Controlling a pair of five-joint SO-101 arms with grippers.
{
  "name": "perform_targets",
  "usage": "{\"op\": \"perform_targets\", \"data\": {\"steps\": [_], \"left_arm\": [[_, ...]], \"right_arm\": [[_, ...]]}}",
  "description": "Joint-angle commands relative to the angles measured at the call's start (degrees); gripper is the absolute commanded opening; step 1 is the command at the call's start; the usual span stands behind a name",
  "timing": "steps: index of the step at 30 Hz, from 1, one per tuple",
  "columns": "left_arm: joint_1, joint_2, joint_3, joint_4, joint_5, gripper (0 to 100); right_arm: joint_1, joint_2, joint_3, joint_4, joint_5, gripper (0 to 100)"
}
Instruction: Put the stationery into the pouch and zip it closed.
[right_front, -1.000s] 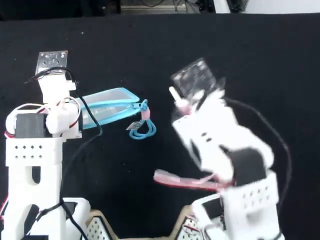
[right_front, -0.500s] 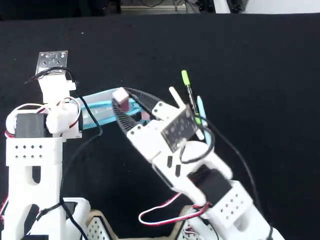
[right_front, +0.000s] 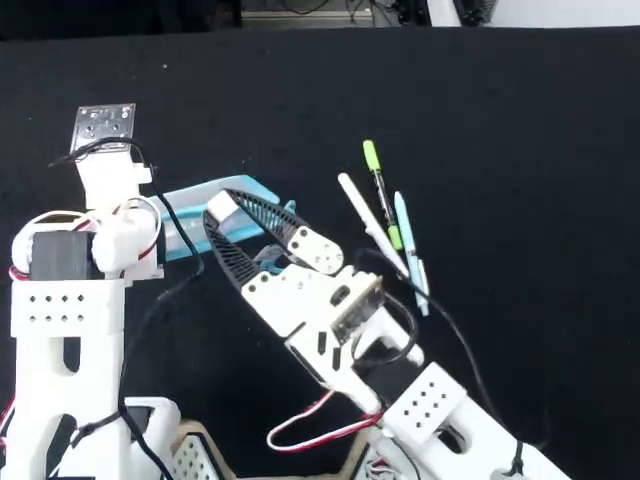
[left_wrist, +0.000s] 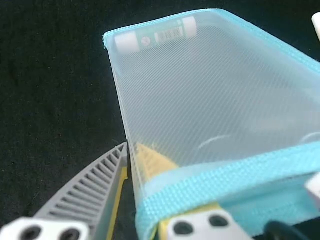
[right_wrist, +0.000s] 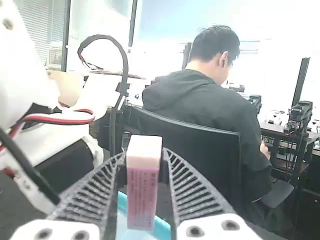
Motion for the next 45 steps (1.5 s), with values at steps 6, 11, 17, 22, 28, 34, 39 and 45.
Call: {"op": "perform_targets", "data": {"steps": [6,11,17,22,28,34,39,45], "left_arm": [[0.1,0.4,1.7,-0.7,0.4,3],[0.1,0.4,1.7,-0.7,0.4,3],[0.1,0.4,1.8,-0.7,0.4,3],[0.1,0.4,1.8,-0.7,0.4,3],[0.1,0.4,1.8,-0.7,0.4,3],[0.1,0.4,1.8,-0.7,0.4,3],[0.1,0.4,1.9,-0.7,0.4,3],[0.0,0.4,1.9,-0.7,0.4,3]], "right_arm": [[-0.3,4.3,-0.2,-1.2,-0.5,1.1],[-0.2,3.6,-1.7,-1.3,-0.3,1.1],[-0.4,-2.2,-2.6,-1.2,-0.3,1.1],[-1.4,-6.2,-1.5,4.9,-0.5,1.1],[-3.0,-6.9,-0.5,11.8,-0.3,1.1],[-2.9,-6.9,3.2,7.2,-0.3,1.1],[-2.8,-4.7,2.9,5.5,-0.2,1.1],[-0.6,3.6,-1.5,2.5,-0.2,1.1]]}}
